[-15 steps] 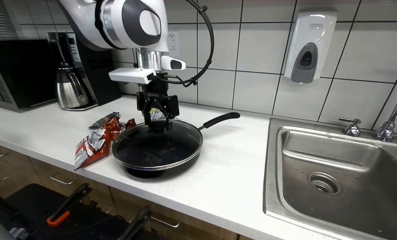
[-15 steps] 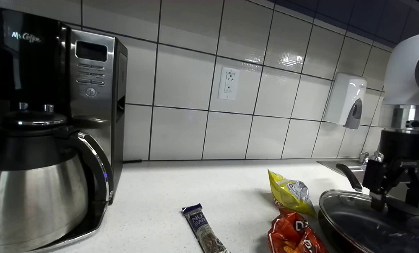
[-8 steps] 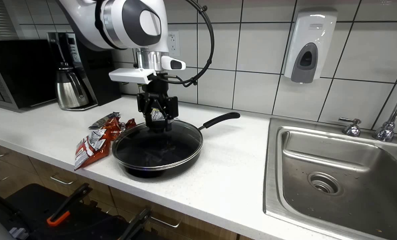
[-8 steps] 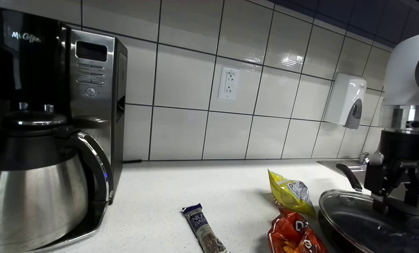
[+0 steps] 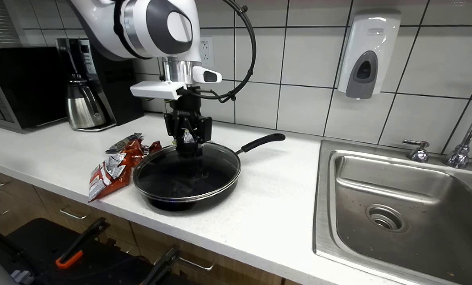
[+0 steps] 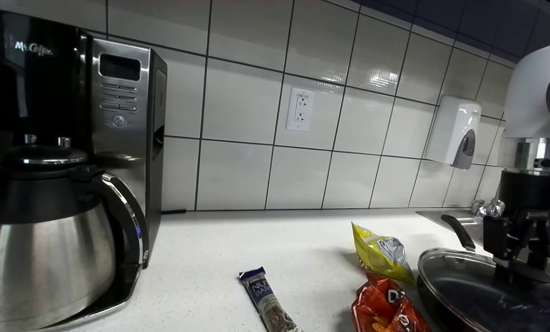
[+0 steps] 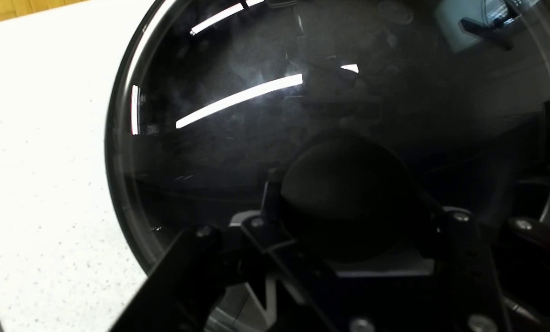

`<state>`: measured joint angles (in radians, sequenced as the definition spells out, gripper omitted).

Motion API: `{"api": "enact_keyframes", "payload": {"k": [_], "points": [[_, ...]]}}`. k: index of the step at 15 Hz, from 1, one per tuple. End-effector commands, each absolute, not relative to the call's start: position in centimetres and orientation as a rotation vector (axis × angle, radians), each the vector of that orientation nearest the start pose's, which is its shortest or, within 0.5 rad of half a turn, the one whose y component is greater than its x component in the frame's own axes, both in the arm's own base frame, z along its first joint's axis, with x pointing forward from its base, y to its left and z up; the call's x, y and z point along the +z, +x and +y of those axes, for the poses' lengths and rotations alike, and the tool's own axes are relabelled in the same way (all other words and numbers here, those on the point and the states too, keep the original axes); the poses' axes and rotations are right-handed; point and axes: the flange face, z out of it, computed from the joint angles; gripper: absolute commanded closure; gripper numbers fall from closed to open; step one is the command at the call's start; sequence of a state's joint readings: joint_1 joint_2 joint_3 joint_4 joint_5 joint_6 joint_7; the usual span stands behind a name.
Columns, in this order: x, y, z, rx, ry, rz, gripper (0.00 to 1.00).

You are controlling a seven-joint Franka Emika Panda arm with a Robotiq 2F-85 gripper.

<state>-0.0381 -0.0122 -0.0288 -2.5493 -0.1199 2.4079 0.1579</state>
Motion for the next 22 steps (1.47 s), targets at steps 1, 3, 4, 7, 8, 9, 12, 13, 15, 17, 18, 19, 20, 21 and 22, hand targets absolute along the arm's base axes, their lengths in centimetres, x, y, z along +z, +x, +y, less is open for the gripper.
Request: {"api": "enact_keyframes", "payload": {"k": [1,3,4,7,8,9,12,13,15,17,18,19,20,21,22], "points": [[28.1,43.9,-3.4,0.161,-3.227,0.248,0.61],[28.8,43.9,-3.8,0.148,-3.224,0.255,0.61],[29.0,43.9,-3.9,0.137,-3.225,0.26,0.61],[29.9,43.9,-4.2,0.102,-3.221,0.269,0.61],[30.2,44.0,-4.3,0.09,-3.221,0.275,0.61],[30.6,44.0,-4.4,0.078,-3.22,0.281,0.61],[31.4,44.1,-4.6,0.044,-3.22,0.283,0.61],[31.6,44.1,-4.7,0.034,-3.22,0.284,0.61],[32.1,44.0,-4.8,0.013,-3.22,0.289,0.61],[32.6,44.0,-4.9,-0.008,-3.223,0.294,0.61],[32.8,44.0,-4.9,-0.016,-3.223,0.3,0.61],[33.0,44.0,-5.1,-0.025,-3.222,0.309,0.61],[33.2,43.9,-5.4,-0.031,-3.222,0.32,0.61],[33.3,43.9,-5.6,-0.035,-3.221,0.333,0.61],[33.4,43.8,-6.0,-0.038,-3.218,0.347,0.61]]}}
